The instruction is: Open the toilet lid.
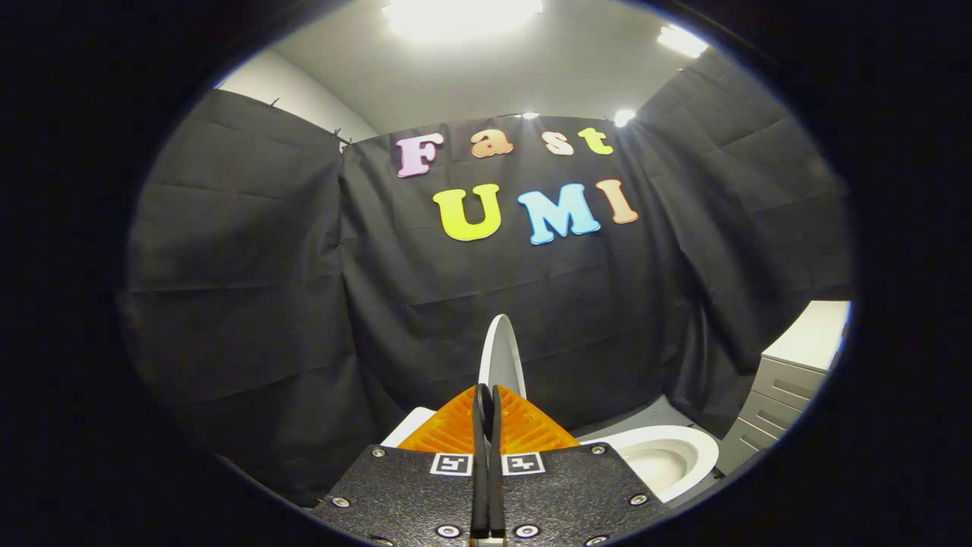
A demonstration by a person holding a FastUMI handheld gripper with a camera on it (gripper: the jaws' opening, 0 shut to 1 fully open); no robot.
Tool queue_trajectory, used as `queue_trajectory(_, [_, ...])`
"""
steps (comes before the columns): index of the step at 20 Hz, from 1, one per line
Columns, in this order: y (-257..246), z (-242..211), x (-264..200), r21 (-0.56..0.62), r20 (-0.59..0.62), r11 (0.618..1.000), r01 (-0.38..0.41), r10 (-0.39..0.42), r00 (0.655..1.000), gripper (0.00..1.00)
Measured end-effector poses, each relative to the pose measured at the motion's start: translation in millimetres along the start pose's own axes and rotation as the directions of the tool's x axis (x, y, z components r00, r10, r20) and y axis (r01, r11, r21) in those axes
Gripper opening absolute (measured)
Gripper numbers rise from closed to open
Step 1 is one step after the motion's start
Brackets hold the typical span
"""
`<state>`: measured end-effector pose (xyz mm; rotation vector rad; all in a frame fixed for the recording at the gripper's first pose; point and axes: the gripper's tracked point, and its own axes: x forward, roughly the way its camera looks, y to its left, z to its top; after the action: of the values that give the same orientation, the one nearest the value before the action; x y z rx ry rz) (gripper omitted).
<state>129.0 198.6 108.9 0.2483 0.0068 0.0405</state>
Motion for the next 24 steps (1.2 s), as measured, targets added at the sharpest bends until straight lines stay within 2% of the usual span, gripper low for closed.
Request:
queue_trajectory(8, [57.6,-14.7,7.7,-0.153,-0.008,0.985,-0.083,0.082,0.997,0.0])
queue_trajectory(15, [100.1,-29.7,15.3,-0.151,-0.039,0.967,-0.206,0.202,0.979,0.0])
queue_trajectory(18, [116.1,-39.9,18.9,-0.083,-0.063,0.961,-0.263,0.259,0.964,0.0])
queue_trajectory(24, [130.7,-44.7,19.9,-0.102,-0.094,0.952,-0.289,0.28,0.955,0.0])
